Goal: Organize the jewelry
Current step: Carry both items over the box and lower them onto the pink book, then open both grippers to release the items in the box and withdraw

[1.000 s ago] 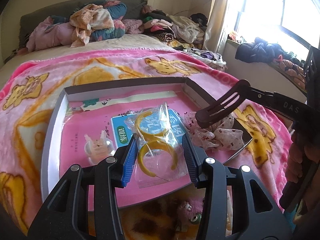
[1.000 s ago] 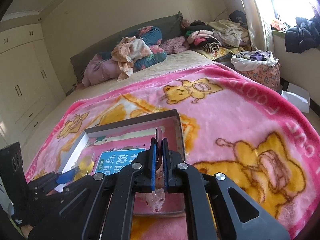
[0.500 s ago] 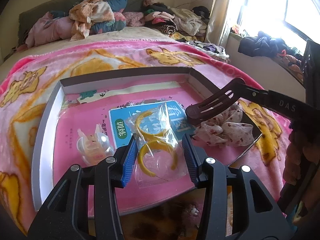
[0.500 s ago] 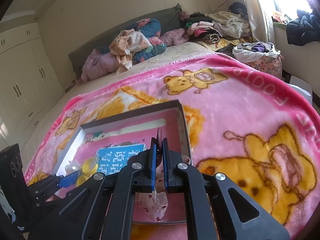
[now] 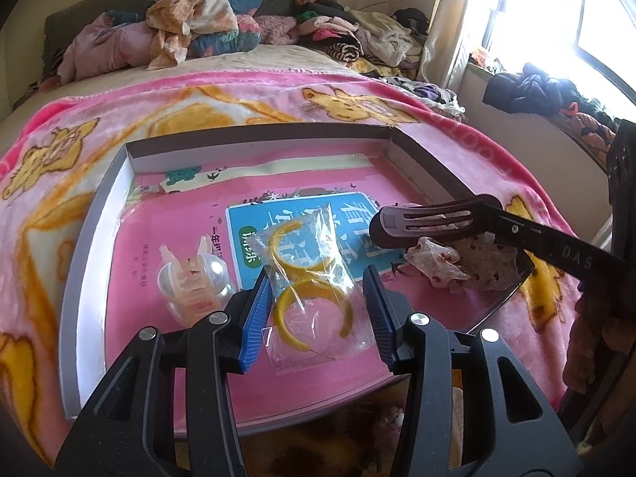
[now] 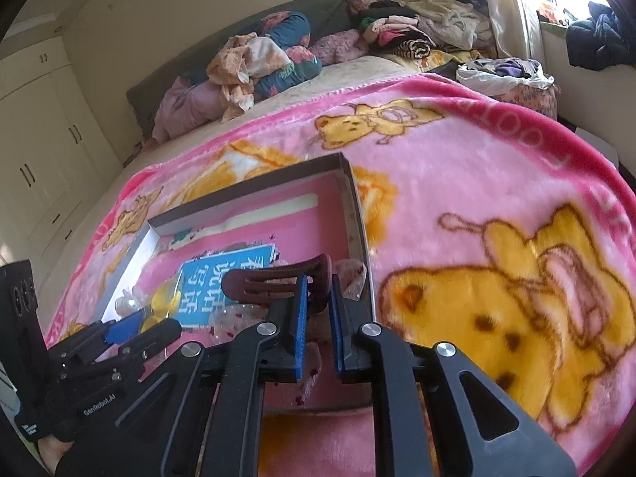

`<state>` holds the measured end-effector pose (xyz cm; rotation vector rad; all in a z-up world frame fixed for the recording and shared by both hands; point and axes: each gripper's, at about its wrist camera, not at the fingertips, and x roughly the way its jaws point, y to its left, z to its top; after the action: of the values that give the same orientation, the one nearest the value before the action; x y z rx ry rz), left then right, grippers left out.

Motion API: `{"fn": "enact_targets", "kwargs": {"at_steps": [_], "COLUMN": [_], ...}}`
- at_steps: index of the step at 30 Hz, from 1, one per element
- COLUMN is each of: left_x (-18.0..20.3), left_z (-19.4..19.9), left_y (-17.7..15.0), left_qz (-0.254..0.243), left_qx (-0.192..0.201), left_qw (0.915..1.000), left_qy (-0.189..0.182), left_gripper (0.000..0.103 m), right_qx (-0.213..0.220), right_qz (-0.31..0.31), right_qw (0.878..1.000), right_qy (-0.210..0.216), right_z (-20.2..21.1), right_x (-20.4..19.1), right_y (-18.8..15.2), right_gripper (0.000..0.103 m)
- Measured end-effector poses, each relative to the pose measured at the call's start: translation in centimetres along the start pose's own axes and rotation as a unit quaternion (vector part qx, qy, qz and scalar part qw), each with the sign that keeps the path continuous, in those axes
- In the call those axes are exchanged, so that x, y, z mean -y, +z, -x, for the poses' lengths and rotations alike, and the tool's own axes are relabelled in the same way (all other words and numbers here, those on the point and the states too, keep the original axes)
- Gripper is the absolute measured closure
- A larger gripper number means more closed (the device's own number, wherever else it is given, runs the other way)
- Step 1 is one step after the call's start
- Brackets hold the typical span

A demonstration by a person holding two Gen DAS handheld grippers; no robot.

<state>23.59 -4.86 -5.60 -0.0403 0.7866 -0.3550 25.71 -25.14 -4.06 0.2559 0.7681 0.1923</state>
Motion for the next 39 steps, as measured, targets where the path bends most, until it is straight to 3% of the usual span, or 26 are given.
{"fn": "enact_targets", "kwargs": {"at_steps": [2, 9, 12, 18, 22, 33, 39], "left_x": [0.0, -0.1, -0.2, 0.0, 0.0, -0.5, -0.8], "left_z": [0.0, 0.1, 0.2, 1.1, 1.6, 4.5, 6.6], "left_y": [0.0, -0.1, -0.2, -0.3, -0.3, -0.5, -0.9], "left_qz": [0.000, 0.002, 0.002, -0.003, -0.002, 0.012, 0.019], "left_qx": [0.000, 0.001, 0.002, 0.015, 0.020, 0.045, 0.064], "left_qw": [1.0000, 1.0000, 1.0000, 0.9998, 0.9997, 0.9987, 0.9975], "left_qy": [0.000, 0.001, 0.002, 0.009, 0.012, 0.021, 0.024], "left_gripper": [0.066, 0.065, 0.063, 0.054, 0.047, 0.025, 0.018], "right_qx": [-0.002, 0.000, 0.011, 0.021, 0.032, 0.052, 0.067], "right_qz": [0.004, 0.018, 0.032, 0.034, 0.039, 0.036, 0.049], "right_qw": [1.000, 1.000, 0.999, 0.999, 0.999, 0.998, 0.996], "right_qy": [-0.002, 0.004, -0.009, -0.007, -0.019, -0.029, -0.028], "right_z": [0.1, 1.0, 1.7, 3.0, 3.9, 6.5, 8.3], "right_x": [-0.2, -0.6, -1.2, -1.1, -1.3, -0.6, -1.0], "right_y": [-0.3, -0.9, -1.3, -1.8, -2.0, -2.2, -2.7], "right_gripper": [0.091, 0.073, 0.051, 0.049, 0.036, 0.036, 0.028]}}
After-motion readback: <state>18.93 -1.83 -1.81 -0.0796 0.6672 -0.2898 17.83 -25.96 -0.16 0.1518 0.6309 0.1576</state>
